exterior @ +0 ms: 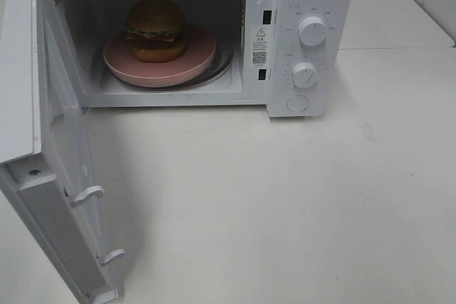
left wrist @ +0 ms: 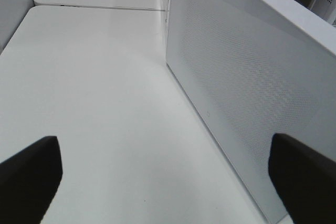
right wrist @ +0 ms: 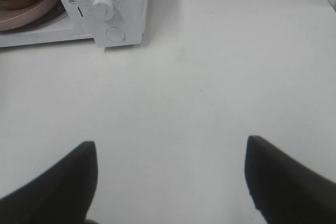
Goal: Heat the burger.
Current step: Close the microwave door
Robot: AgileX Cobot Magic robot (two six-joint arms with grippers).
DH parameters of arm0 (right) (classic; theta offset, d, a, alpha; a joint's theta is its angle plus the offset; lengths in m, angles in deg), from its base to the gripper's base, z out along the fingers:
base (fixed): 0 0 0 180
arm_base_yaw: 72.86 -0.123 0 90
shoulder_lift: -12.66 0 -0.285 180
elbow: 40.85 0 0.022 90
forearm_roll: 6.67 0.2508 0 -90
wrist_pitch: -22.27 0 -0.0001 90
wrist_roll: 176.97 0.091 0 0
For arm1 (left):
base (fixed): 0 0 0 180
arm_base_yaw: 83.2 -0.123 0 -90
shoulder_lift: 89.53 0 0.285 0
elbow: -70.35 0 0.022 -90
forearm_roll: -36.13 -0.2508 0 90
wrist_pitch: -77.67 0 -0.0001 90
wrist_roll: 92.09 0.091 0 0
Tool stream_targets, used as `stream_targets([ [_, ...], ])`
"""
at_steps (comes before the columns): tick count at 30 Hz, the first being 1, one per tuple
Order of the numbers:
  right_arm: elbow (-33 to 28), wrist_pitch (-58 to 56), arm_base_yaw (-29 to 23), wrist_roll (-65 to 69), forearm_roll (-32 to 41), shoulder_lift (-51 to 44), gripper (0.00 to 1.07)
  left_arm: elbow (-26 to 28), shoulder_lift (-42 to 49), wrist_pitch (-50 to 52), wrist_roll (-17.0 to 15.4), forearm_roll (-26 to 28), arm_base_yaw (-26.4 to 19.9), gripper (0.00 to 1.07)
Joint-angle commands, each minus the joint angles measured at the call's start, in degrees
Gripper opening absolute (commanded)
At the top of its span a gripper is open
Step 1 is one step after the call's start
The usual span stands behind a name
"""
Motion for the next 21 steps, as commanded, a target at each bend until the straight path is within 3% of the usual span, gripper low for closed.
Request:
stream_targets([
  [1,0.0,0.1,0.3,-0.6,0.3,-1.5,0.75,-0.2,1.1,0.5,0.1,-0.1,0.1,1.0],
  [11,0.0,0.1,0.3,-0.6,0.3,-1.5,0.75,-0.2,1.1,0.6,-3.0,-2.0,0.1,0.99],
  [13,0.0,0.1,0.3,-0.6,0.3,-1.5,0.75,0.3,0.9,1.3,-4.2,-1.7,0.1,0.9],
  [16,0.0,0.1,0.3,-0.6,0.3,-1.5,0.75,0.8,0.3,1.4,-4.2,-1.7,0.1,0.86],
  [18,0.0,0.1,0.3,-0.6,0.3,-1.5,0.75,2.7,-2.3,1.8,-4.2,-2.5,0.1,0.67],
  [19,0.0,0.1,0.3,-0.6,0.3,-1.5,0.75,2.7,-2.3,1.8,-4.2,-2.5,0.1,0.67],
  [20,0.0,0.1,0.3,-0.6,0.3,-1.5,0.75,3.6,-4.4,2.5,-4.2,-3.2,0.1,0.53],
  [21,0.0,0.1,0.3,-0.6,0.3,-1.5,0.75,3.8,-5.6,3.0,-4.2,-3.2,0.1,0.45],
])
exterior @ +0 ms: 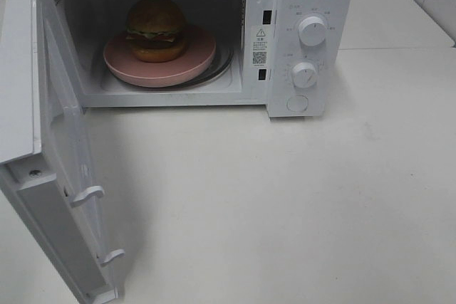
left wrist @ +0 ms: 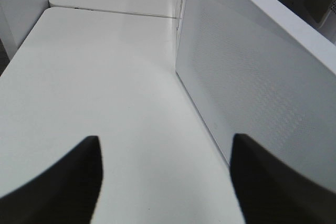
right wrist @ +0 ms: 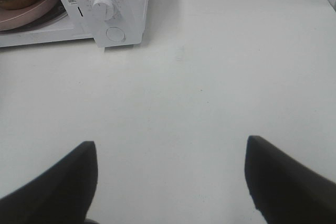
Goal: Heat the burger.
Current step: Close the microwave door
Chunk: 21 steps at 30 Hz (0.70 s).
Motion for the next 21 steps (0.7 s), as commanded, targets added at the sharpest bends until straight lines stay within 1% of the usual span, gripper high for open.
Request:
stream_targets([
  [1,0.0,0.1,0.3,-0.6,0.3,-1.5,0.75,1.1,-2.4,2.2,-0.4,-0.7,0.1,0.45],
  [2,0.0,0.1,0.3,-0.6,0.3,-1.5,0.75,1.1,-5.0,3.6,-0.4,-0.7,0.1,0.25],
  [3,0.0,0.1,0.3,-0.6,0.3,-1.5,0.75,1.1,-6.1,4.2,-0.4,-0.7,0.1,0.16],
  [4,0.0,0.1,0.3,-0.6,0.3,-1.5,0.75,1.1,-6.1,4.2,-0.4,-0.7,0.1,0.16],
  [5,0.0,0.1,0.3,-0.6,0.3,-1.5,0.75,1.1,-8.8,6.2,-0.3,-0.8,0.1,0.0],
  [6,0.0,0.1,0.3,-0.6,0.3,-1.5,0.75,1.1,-11.9,8.9,-0.4,-0.8,0.1,0.0],
  [9,0.0,0.1,0.3,-0.6,0.3,-1.5,0.75,1.1,-13.3,10.3,-0.5,-0.7,0.1,0.0],
  [11,0.0,0.1,0.3,-0.6,0.3,-1.5,0.75,0.9,-17.2,15.9,-0.5,-0.6,0.2,0.0],
  [14,0.0,0.1,0.3,-0.6,0.3,-1.5,0.75,0.4,-17.9,18.3,-0.4,-0.6,0.2,0.0],
  [16,0.0,0.1,0.3,-0.6,0.3,-1.5,0.75,-3.5,-20.2,27.0,0.4,-0.2,0.2,0.0],
  [17,0.0,0.1,0.3,-0.6,0.3,-1.5,0.75,-3.5,-20.2,27.0,0.4,-0.2,0.2,0.0],
  [18,0.0,0.1,0.3,-0.6,0.3,-1.5,0.75,-4.7,-20.7,29.0,0.7,0.1,0.2,0.0],
  [19,0.0,0.1,0.3,-0.6,0.3,-1.5,0.75,-6.8,-22.0,32.7,1.7,1.5,0.2,0.0],
  [20,0.0,0.1,0.3,-0.6,0.3,-1.5,0.75,-6.8,-22.0,32.7,1.7,1.5,0.2,0.0],
  [21,0.0,0.1,0.3,-0.6,0.3,-1.5,0.75,-7.8,-22.7,35.1,2.3,2.8,0.2,0.0],
])
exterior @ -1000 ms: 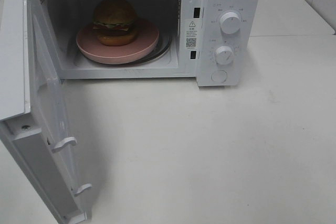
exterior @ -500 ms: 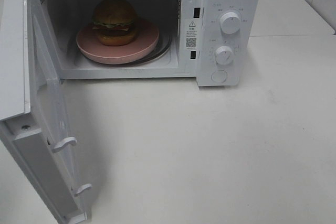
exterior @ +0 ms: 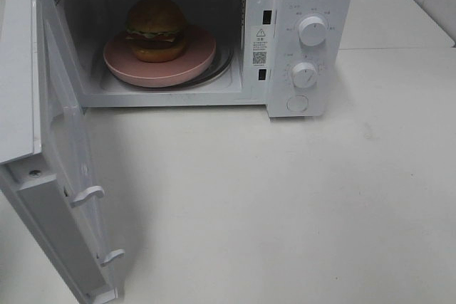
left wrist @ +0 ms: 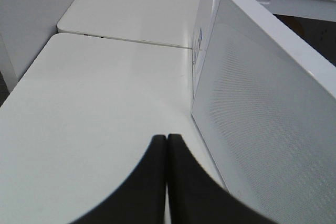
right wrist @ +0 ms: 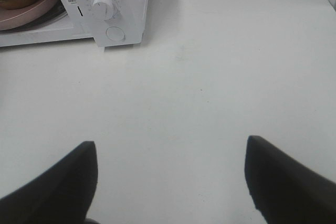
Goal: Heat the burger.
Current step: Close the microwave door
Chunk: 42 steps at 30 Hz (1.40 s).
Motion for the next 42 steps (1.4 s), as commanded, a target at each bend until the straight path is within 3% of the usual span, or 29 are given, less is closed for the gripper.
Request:
stream_targets([
  [1,0.0,0.2,0.3,-0.6,0.3,-1.5,0.75,-2.5,-1.5,6.2,1.4,2.3,0.2,0.0],
  [3,0.0,0.2,0.3,-0.6,0.3,-1.5,0.75,-6.1,-4.1,16.4,6.0,6.4,0.2,0.0],
  [4,0.0,0.2,0.3,-0.6,0.3,-1.5,0.75,-6.1,-4.1,16.4,6.0,6.4,0.2,0.0],
  [6,0.0,0.2,0.3,-0.6,0.3,-1.5,0.75,-9.2,-6.1,24.5,10.1,8.3,0.2,0.0],
  [10,0.0,0.2,0.3,-0.6,0.3,-1.5,0.75,-12.4,-8.3,31.1,11.4,8.5,0.2,0.0],
  [15,0.0,0.2,0.3,-0.6,0.3,-1.5,0.75,-17.2,-11.2,39.4,9.6,8.4,0.2,0.0],
  [19,0.0,0.2,0.3,-0.6,0.3,-1.5,0.75,-18.2,-14.0,45.7,4.0,6.7,0.2,0.0],
  [23,0.0,0.2,0.3,-0.6,0.3,-1.5,0.75,-18.2,-16.4,47.5,1.3,2.5,0.2,0.0],
  [25,0.0,0.2,0.3,-0.6,0.3,-1.5,0.75,-18.2,-19.6,49.6,-2.3,-4.5,0.2,0.0],
  [26,0.0,0.2,0.3,-0.6,0.3,-1.5,0.75,-18.2,-19.6,49.6,-2.3,-4.5,0.2,0.0],
  [27,0.0,0.2,0.3,-0.6,0.3,-1.5,0.75,-18.2,-21.6,52.5,-6.7,-9.0,0.2,0.0],
  [28,0.0,0.2,0.3,-0.6,0.3,-1.5,0.75,-18.2,-22.6,53.9,-8.7,-10.8,0.2,0.0],
  [29,0.0,0.2,0.3,-0.6,0.3,-1.5,0.75,-18.2,-22.6,53.9,-8.7,-10.8,0.2,0.0],
  [30,0.0,0.2,0.3,-0.6,0.3,-1.5,0.75,-18.2,-24.4,56.7,-13.1,-15.3,0.2,0.0],
  [31,0.0,0.2,0.3,-0.6,0.3,-1.5,0.75,-18.2,-24.4,56.7,-13.1,-15.3,0.2,0.0],
  [33,0.0,0.2,0.3,-0.6,0.3,-1.5,0.75,-18.2,-26.9,60.6,-19.1,-23.9,0.2,0.0],
  [34,0.0,0.2,0.3,-0.6,0.3,-1.5,0.75,-18.2,-26.9,60.6,-19.1,-23.9,0.2,0.0],
  [35,0.0,0.2,0.3,-0.6,0.3,-1.5,0.75,-18.2,-28.8,62.9,-21.8,-29.5,0.2,0.0],
  [36,0.0,0.2,0.3,-0.6,0.3,-1.5,0.75,-18.2,-29.7,63.9,-23.0,-31.6,0.2,0.0],
  [42,0.0,0.2,0.3,-0.6,0.3,-1.5,0.75,-18.1,-34.8,68.9,-28.3,-38.8,0.2,0.0],
])
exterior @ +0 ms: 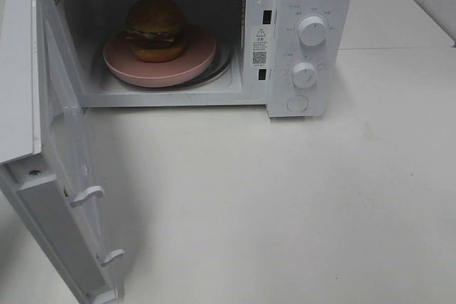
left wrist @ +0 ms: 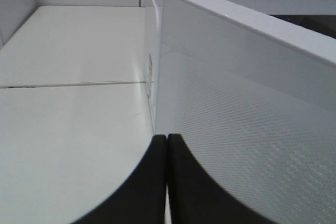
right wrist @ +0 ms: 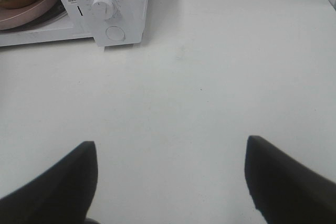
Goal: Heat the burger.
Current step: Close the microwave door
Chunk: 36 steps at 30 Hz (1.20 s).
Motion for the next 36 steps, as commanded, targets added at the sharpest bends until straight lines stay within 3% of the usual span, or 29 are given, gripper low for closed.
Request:
stream_targets([
  [1,0.0,0.3,0.3,-0.6,0.3,-1.5,0.75,0.0,-0.9,2.2,-2.0,-2.1,0.2,0.0],
  [6,0.0,0.3,0.3,-0.6,0.3,-1.5,0.75,0.1,-5.3,6.8,-5.0,-6.9,0.3,0.0],
  [9,0.0,0.3,0.3,-0.6,0.3,-1.5,0.75,0.2,-5.6,7.0,-5.0,-7.4,0.3,0.0],
  [11,0.0,0.3,0.3,-0.6,0.3,-1.5,0.75,1.5,-7.8,6.9,-7.3,-8.3,0.3,0.0],
  [23,0.0,0.3,0.3,-0.6,0.3,-1.5,0.75,3.8,-13.1,7.3,-8.8,-10.3,1.1,0.0],
  [26,0.0,0.3,0.3,-0.6,0.3,-1.5,0.75,4.7,-14.9,6.7,-7.6,-10.0,4.8,0.0],
  [28,0.0,0.3,0.3,-0.6,0.3,-1.5,0.75,5.5,-17.2,6.8,-5.6,-1.9,9.6,0.0],
  [29,0.0,0.3,0.3,-0.6,0.3,-1.5,0.75,5.5,-17.2,6.8,-5.6,-1.9,9.6,0.0],
  [31,0.0,0.3,0.3,-0.6,0.3,-1.5,0.75,5.5,-18.4,7.2,-1.4,2.1,12.7,0.0],
  [32,0.0,0.3,0.3,-0.6,0.3,-1.5,0.75,5.5,-18.4,7.2,-1.4,2.1,12.7,0.0],
  [33,0.0,0.3,0.3,-0.6,0.3,-1.5,0.75,5.8,-19.4,7.1,0.7,4.0,15.1,0.0],
  [36,0.0,0.3,0.3,-0.5,0.3,-1.5,0.75,7.2,-21.3,7.0,2.2,6.6,18.3,0.0],
])
